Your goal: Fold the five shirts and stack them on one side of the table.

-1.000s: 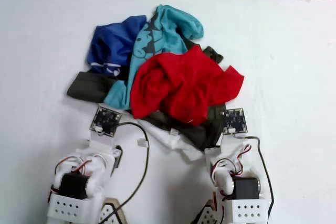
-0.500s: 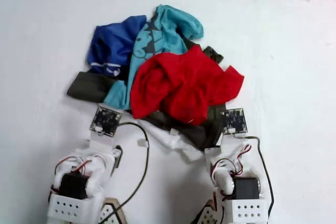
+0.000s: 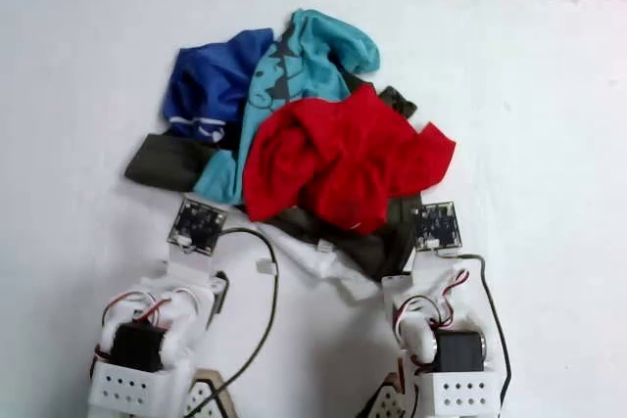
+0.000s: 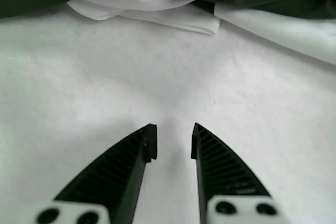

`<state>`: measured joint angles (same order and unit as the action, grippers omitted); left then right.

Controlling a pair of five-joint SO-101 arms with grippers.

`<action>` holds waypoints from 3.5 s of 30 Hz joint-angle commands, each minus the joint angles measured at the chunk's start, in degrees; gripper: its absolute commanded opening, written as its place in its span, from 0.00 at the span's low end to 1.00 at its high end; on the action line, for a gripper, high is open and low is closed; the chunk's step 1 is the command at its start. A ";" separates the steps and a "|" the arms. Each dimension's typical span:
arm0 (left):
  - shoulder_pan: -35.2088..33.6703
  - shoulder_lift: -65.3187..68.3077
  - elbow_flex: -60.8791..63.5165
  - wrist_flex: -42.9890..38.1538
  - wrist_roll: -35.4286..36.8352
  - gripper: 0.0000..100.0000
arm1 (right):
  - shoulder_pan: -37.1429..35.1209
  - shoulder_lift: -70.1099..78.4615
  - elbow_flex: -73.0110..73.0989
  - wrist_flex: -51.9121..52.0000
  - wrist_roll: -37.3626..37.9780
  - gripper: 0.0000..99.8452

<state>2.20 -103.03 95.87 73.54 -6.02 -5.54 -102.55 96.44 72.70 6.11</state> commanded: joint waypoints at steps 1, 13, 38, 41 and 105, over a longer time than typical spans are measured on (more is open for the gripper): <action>0.53 -1.85 1.19 0.35 0.35 0.13 | 0.40 -0.75 0.53 0.13 -0.44 0.02; 0.79 -1.85 1.19 0.35 0.53 0.13 | 0.40 -0.75 0.53 0.13 -0.44 0.02; -30.24 -1.76 -8.22 -23.56 0.35 0.26 | 0.40 -0.75 0.53 0.13 -0.44 0.02; -25.49 -0.62 -18.59 -16.97 0.35 0.26 | 0.40 -0.75 0.53 0.13 -0.44 0.02; -61.54 150.77 -184.48 28.57 -1.93 0.02 | 0.40 -0.75 0.53 0.13 -0.44 0.02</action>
<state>-54.15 54.51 -81.80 101.14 -7.25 -5.54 -102.55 96.44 72.70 6.11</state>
